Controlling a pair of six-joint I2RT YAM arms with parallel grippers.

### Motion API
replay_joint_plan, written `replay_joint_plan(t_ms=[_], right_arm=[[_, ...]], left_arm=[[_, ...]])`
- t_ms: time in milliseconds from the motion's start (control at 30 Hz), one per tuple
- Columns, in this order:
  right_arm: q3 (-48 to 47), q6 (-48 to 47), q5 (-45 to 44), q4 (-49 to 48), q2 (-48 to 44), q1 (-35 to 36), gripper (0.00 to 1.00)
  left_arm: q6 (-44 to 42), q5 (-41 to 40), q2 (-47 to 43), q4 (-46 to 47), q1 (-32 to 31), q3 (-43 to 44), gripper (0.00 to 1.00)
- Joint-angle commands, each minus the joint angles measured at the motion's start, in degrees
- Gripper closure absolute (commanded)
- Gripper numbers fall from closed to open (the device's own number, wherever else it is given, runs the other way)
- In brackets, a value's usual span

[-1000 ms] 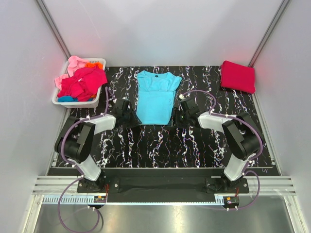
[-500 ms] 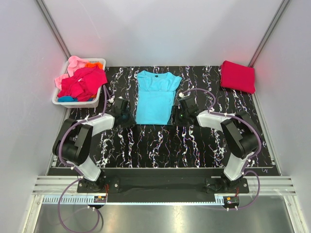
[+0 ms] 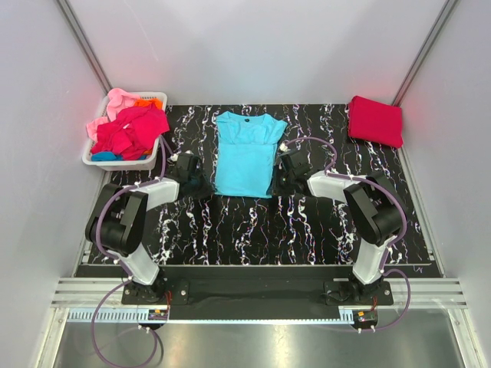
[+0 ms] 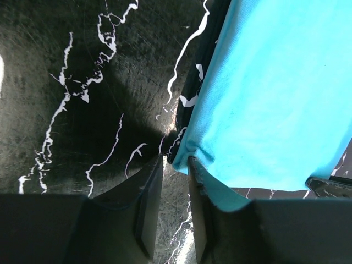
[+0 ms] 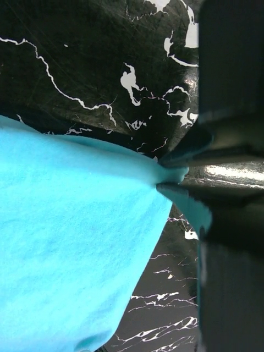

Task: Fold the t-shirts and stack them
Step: Fold the tshirt

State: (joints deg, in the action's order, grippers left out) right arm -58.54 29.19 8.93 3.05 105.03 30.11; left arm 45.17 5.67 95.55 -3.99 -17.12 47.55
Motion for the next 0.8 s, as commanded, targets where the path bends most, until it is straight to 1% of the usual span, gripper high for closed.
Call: replay_joint_plan(t_ms=[0,33,100,233,300,467,567,600,633,700,733,767], right_arm=[[0.0,-0.8,-1.5,0.6,-0.4,0.2,0.79],[0.0,-0.7,-1.7,1.2,-0.4,0.2,0.85],[0.1,-0.8,-1.7,1.3,-0.4,0.2,0.87],[0.0,-0.7,-1.7,1.4,0.3,0.2,0.85],[-0.2,-0.5,-1.5,1.4,0.4,0.2,0.82],[-0.5,-0.5,-1.5,1.4,0.5,0.2,0.82],[-0.5,-0.5,-1.4,1.5,0.6,0.2,0.82],[-0.5,-0.4,-1.3,1.4,0.6,0.1,0.82],[-0.5,-0.4,-1.2,1.4,0.6,0.2,0.83],[-0.5,-0.5,-1.2,1.5,0.4,0.1,0.84],[-0.5,-0.5,-1.1,1.4,0.3,0.2,0.85],[-0.5,-0.5,-1.1,1.4,0.3,0.2,0.86]], left_arm=[[0.8,2.1,0.5,1.7,0.4,0.2,0.71],[0.9,2.4,0.3,2.3,0.5,-0.1,0.71],[1.4,3.6,-0.6,3.2,0.7,-1.2,0.71],[2.4,6.6,-2.4,6.8,1.5,-3.5,0.68],[2.9,7.9,-2.8,7.7,1.8,-4.5,0.66],[4.0,10.8,-1.8,9.9,2.6,-5.4,0.65],[5.5,12.8,-0.1,13.0,3.0,-6.0,0.66],[5.9,14.0,0.2,13.8,3.0,-6.0,0.67],[6.2,14.5,0.6,15.1,3.0,-6.1,0.74],[6.8,15.2,1.5,15.8,3.0,-6.0,0.82],[6.7,15.1,1.7,15.6,3.0,-5.8,0.91],[6.5,14.9,1.6,15.3,3.1,-5.7,0.97]])
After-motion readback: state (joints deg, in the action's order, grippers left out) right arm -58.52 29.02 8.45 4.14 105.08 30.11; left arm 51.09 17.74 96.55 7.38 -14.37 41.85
